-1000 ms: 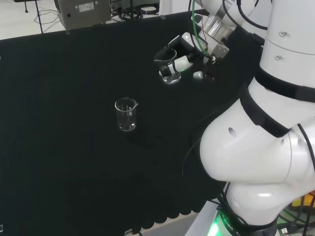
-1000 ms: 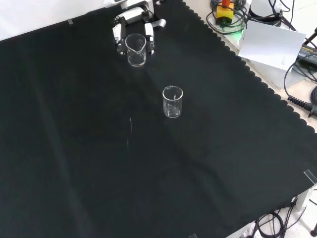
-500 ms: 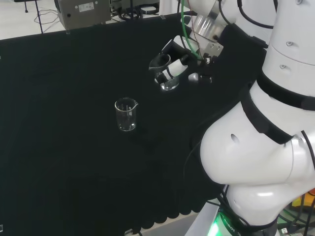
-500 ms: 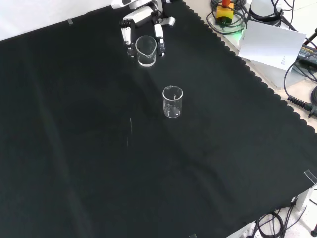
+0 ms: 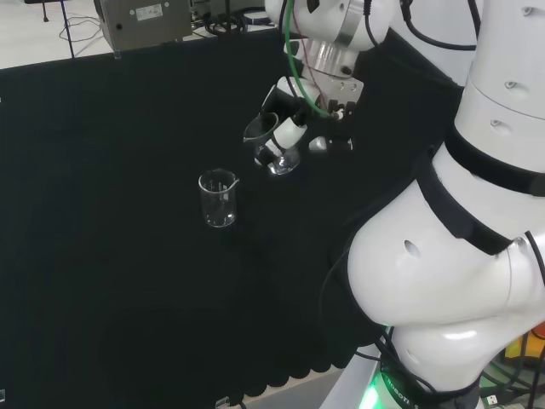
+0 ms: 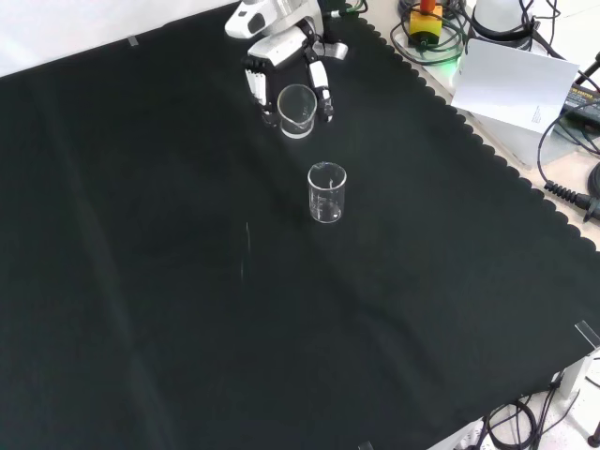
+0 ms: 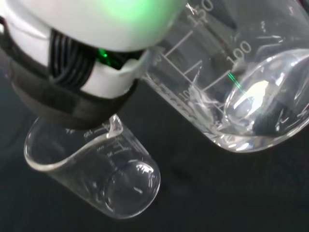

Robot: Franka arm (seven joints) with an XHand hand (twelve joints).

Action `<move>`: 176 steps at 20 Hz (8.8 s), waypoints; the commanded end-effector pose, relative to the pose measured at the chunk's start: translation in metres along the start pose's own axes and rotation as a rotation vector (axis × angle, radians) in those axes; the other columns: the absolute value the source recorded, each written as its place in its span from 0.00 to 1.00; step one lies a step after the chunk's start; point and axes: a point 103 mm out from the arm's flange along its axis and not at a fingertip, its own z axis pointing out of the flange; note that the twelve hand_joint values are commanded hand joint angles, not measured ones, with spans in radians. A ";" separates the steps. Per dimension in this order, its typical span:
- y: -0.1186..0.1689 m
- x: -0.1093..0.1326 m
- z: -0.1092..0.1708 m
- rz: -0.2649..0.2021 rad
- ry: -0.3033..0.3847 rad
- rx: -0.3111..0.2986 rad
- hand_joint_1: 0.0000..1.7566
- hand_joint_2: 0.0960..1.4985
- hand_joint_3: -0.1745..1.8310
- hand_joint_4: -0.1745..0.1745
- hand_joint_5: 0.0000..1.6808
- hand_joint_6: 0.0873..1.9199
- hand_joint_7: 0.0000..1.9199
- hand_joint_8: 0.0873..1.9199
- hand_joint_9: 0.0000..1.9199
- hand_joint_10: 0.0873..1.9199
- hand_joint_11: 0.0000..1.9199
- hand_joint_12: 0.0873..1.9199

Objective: Pour the water from the handheld beaker into the one on the table.

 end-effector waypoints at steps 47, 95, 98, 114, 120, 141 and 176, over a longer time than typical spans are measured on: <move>0.013 0.086 0.018 0.029 -0.695 0.227 0.66 0.36 0.49 0.61 0.72 0.41 0.80 0.37 0.86 0.29 0.68 0.32; 0.022 0.097 0.017 0.099 -0.965 0.292 0.66 0.36 0.50 0.55 0.71 0.44 0.79 0.39 0.86 0.31 0.67 0.33; 0.023 0.098 0.017 0.104 -0.976 0.296 0.66 0.36 0.50 0.54 0.71 0.44 0.79 0.39 0.85 0.32 0.67 0.33; 0.025 0.105 0.019 0.119 -1.026 0.337 0.66 0.36 0.50 0.54 0.71 0.44 0.79 0.40 0.85 0.32 0.66 0.33; 0.027 0.108 0.021 0.125 -1.056 0.353 0.66 0.36 0.50 0.54 0.71 0.44 0.79 0.40 0.85 0.32 0.66 0.33; 0.028 0.114 0.020 0.155 -1.120 0.396 0.66 0.36 0.50 0.54 0.71 0.45 0.79 0.40 0.85 0.33 0.66 0.34; 0.031 0.132 0.021 0.177 -1.176 0.434 0.66 0.36 0.51 0.55 0.70 0.45 0.78 0.41 0.84 0.33 0.66 0.34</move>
